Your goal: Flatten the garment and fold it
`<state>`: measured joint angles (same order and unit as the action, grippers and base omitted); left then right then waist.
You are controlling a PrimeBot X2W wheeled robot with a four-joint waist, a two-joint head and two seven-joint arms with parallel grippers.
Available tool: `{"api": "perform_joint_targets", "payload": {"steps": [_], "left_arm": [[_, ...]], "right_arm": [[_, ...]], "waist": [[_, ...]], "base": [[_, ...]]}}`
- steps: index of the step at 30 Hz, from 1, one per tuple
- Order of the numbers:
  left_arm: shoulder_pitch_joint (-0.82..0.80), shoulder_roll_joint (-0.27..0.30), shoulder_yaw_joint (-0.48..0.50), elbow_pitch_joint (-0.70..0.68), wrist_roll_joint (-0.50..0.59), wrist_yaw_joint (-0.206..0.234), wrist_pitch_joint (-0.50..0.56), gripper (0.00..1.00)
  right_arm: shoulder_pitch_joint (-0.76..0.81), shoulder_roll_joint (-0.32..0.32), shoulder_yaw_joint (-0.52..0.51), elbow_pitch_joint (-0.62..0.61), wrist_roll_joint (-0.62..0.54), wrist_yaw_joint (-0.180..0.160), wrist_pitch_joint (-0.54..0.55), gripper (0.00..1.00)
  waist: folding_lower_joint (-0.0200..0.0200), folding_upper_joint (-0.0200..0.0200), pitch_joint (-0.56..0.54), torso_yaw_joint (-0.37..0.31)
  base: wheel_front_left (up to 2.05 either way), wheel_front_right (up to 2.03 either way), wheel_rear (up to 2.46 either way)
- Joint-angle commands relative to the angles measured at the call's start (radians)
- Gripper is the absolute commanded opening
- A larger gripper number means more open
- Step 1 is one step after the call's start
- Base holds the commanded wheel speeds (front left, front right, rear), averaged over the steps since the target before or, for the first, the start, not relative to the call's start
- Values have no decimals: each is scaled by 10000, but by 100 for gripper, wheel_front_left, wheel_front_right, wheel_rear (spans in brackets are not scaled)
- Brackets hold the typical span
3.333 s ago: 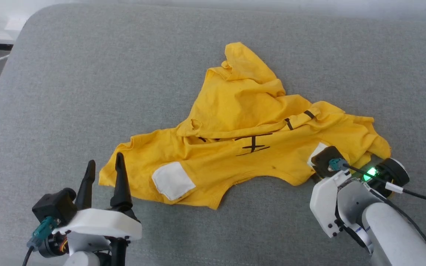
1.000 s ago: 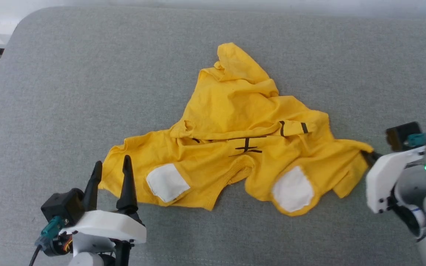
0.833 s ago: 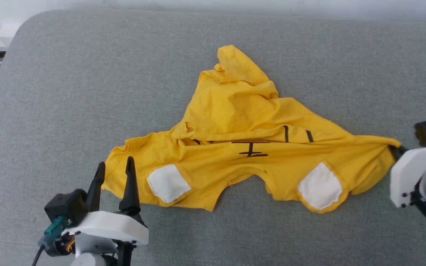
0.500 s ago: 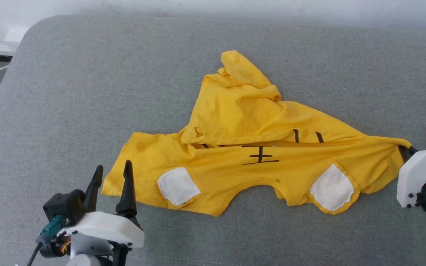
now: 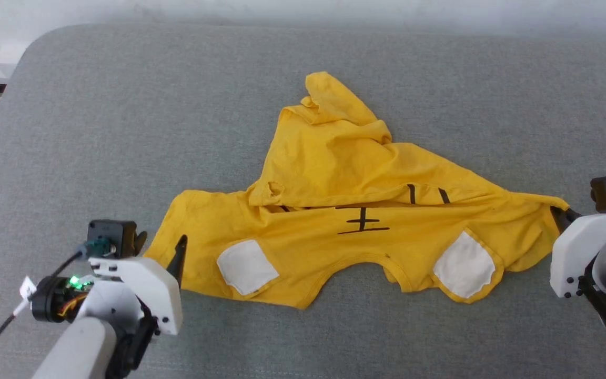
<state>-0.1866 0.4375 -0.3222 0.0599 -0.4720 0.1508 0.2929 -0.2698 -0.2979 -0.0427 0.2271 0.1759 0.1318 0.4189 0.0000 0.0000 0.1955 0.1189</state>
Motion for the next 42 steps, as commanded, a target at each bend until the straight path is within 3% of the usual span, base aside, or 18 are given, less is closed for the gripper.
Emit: {"api": "perform_joint_targets", "payload": {"steps": [1,11,16,25,26,27,34,42], "left_arm": [[-238,57,-29,200,58,115,289,100],[-885,102,-164,1414,-421,-261,1320,100],[-1161,57,-106,2117,-436,-208,1199,100],[-1449,-411,11,3215,-1126,-701,933,100],[-1483,-461,16,3325,-1199,-776,897,40],[-1514,-511,17,3412,-1273,-874,844,0],[-1601,-770,81,3698,-1787,-1454,578,0],[-1702,-1435,828,2587,-2725,-1908,-852,0]], "right_arm": [[38,51,57,-68,35,-11,-56,0],[2,31,132,-193,153,-11,-4,0],[-9,7,140,-227,196,-11,16,0],[-29,28,125,-265,232,-11,49,0],[-41,28,122,-261,234,-11,46,0],[-55,31,122,-264,231,-11,48,0],[-115,51,82,-283,211,-11,-8,0],[-148,361,-316,-560,365,-11,-236,0]], "waist": [[0,0,56,-63],[0,0,245,-166],[0,0,333,-176],[0,0,458,-154],[0,0,464,-152],[0,0,470,-154],[0,0,457,-179],[0,0,352,-235]], "base": [[0,0,0],[0,0,0],[0,0,0],[0,0,0],[0,0,0],[0,0,0],[0,0,0],[0,0,0]]}}
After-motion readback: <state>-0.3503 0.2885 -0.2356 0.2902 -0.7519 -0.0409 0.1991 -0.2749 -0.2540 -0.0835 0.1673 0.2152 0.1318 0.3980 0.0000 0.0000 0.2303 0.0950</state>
